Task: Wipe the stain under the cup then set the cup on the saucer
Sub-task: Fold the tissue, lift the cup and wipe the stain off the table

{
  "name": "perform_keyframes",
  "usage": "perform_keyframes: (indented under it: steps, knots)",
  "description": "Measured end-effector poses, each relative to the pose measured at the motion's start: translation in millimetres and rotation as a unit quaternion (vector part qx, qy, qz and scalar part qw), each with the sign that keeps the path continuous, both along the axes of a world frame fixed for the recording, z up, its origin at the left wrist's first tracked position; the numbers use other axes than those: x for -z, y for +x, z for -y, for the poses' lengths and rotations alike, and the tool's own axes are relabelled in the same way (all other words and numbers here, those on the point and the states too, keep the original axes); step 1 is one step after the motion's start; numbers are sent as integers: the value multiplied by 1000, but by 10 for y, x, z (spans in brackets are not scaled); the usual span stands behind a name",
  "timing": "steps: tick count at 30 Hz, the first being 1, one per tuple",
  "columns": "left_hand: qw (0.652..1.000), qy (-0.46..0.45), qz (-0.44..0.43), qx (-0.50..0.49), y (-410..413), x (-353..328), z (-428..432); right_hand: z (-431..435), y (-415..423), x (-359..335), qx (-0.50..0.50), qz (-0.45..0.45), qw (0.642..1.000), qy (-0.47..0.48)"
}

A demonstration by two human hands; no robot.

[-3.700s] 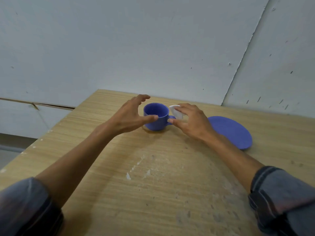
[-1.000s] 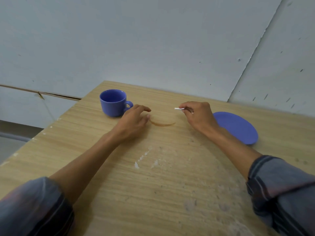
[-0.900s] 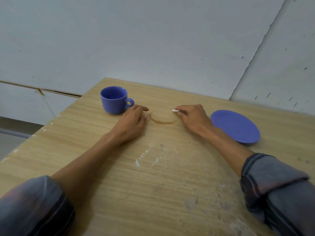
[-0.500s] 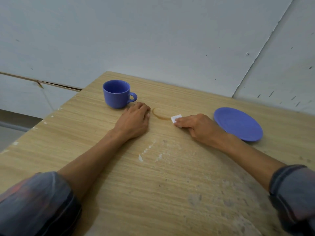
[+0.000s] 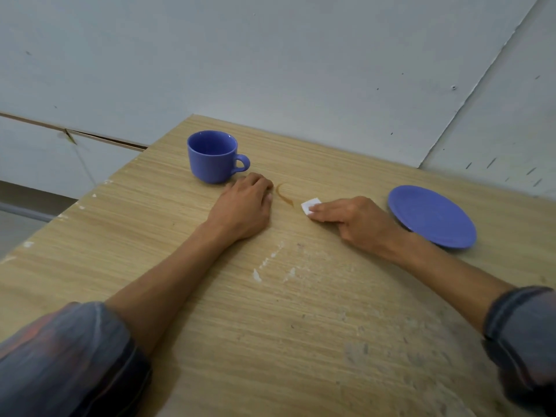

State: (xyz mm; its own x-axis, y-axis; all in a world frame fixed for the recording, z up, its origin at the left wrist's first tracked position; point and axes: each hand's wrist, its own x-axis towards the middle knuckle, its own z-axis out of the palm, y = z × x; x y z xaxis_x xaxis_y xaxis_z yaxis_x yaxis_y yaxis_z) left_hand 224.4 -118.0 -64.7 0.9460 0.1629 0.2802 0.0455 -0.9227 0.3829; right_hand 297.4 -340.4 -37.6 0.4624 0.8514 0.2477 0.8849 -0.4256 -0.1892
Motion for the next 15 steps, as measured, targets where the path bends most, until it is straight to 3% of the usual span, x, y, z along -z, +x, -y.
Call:
perform_keyframes:
  steps: [6,12,15]
  knots:
    - [1000,-1,-6,5,-5,-7,3,-313,134,-11,147,-41,986,65]
    - [1000,0,-3,-2,3,4,-7,-158,-305,49,-8,-7,1000,25]
    - [1000,10,-17,-2,-32,6,-13,-133,-155,43,-30,-8,999,14]
